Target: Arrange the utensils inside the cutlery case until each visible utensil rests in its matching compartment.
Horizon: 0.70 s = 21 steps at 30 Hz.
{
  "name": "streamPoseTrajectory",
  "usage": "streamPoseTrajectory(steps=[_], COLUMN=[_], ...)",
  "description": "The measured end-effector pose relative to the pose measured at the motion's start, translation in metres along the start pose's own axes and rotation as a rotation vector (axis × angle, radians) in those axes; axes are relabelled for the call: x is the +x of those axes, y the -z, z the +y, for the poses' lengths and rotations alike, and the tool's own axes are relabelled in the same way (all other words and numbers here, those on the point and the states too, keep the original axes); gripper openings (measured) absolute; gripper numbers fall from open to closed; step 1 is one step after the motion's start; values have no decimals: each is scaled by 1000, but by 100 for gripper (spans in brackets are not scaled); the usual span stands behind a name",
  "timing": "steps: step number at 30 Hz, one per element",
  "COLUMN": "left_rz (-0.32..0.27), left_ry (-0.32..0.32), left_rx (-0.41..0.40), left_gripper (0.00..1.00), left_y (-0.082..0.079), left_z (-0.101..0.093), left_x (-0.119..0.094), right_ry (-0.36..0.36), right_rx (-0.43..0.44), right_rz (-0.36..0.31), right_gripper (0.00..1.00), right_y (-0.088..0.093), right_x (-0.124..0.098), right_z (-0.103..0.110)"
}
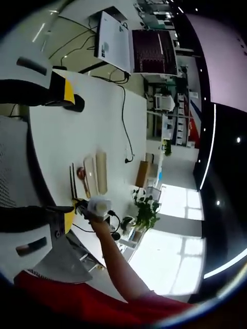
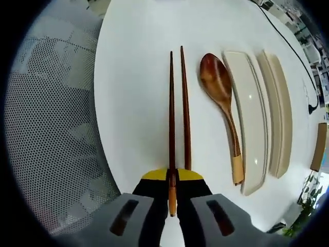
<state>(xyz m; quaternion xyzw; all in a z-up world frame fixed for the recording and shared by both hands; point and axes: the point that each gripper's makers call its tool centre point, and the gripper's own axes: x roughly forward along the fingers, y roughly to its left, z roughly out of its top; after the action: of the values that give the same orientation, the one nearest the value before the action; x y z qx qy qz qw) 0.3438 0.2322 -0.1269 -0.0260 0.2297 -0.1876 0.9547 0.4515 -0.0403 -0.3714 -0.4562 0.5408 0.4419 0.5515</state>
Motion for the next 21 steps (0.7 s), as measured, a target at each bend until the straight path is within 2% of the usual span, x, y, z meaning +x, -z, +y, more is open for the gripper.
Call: streamPoseTrajectory(steps=[3,5,6,9,13,21], left_rz=[3,3,-2,-4,-6,-10], left_ry=[5,7,9,11,11,18], left_rx=[13,19,26,40,42,52], left_gripper=[81,81,81,81,81,81], left_y=[-3,-7,-10,-14,-15,-17], left_z=[0,1,1,2,4,2], left_x=[1,1,1,2,4,6], right_ry=[0,-23,-44,-37,-43,-52], right_rx=[14,107,101,106,104,106], right_rz=[5,-33,-53,-62,-95,-96], right_gripper=[0,0,0,0,0,0], right_y=[0,0,-2,2,-2,-3], right_x=[1,1,2,-4,-11,-18], right_z=[-3,-1,0,1,5,7])
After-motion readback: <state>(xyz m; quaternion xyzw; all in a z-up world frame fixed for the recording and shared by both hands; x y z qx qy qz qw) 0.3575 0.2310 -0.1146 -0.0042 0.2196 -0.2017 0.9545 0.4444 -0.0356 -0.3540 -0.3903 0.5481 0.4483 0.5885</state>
